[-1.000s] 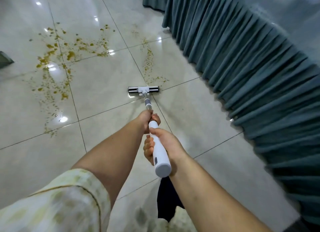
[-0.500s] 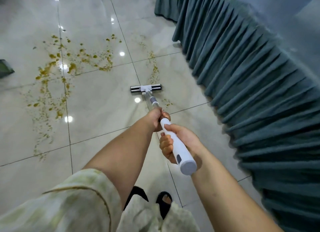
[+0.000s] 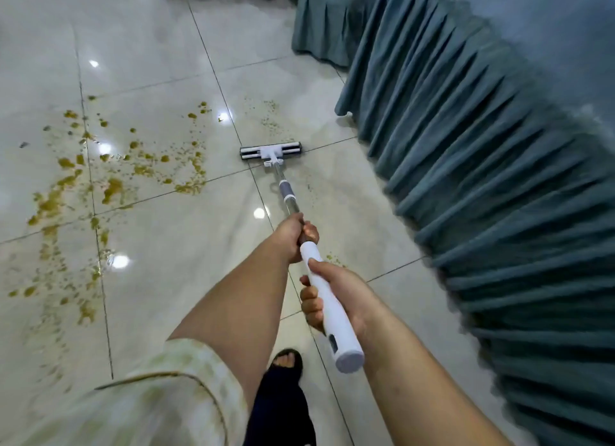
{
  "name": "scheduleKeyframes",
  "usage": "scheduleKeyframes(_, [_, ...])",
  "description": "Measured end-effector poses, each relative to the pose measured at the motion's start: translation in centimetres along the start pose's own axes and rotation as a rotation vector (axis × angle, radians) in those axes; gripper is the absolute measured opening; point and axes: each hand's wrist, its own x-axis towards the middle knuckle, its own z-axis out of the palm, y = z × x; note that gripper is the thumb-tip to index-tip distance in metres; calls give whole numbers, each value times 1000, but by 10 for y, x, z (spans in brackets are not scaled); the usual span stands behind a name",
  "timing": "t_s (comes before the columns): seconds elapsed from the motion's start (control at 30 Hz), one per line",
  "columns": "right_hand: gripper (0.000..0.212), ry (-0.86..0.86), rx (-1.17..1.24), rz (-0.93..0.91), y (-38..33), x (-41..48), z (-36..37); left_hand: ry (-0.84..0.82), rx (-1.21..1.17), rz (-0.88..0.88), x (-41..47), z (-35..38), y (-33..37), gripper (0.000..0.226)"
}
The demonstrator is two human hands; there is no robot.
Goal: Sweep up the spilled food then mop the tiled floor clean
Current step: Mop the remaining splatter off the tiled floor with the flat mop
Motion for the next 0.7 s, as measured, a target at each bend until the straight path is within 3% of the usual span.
scheduleKeyframes(0.17, [26,12,-49,-20,-88,93,26,24,40,-27,90,14,99,30])
scheduleKeyframes(0.33, [26,11,-58,-53,-139,143,26,26,55,2,149,29,144,28])
scheduleKeyframes(0.5, [24,-22,4,-63,-138,141,28,3,-53,25,153,28,141,28])
scheduleKeyframes(0.7, [23,-59,155,-61,-90,97,25,9,39,-27,102,19,104,28])
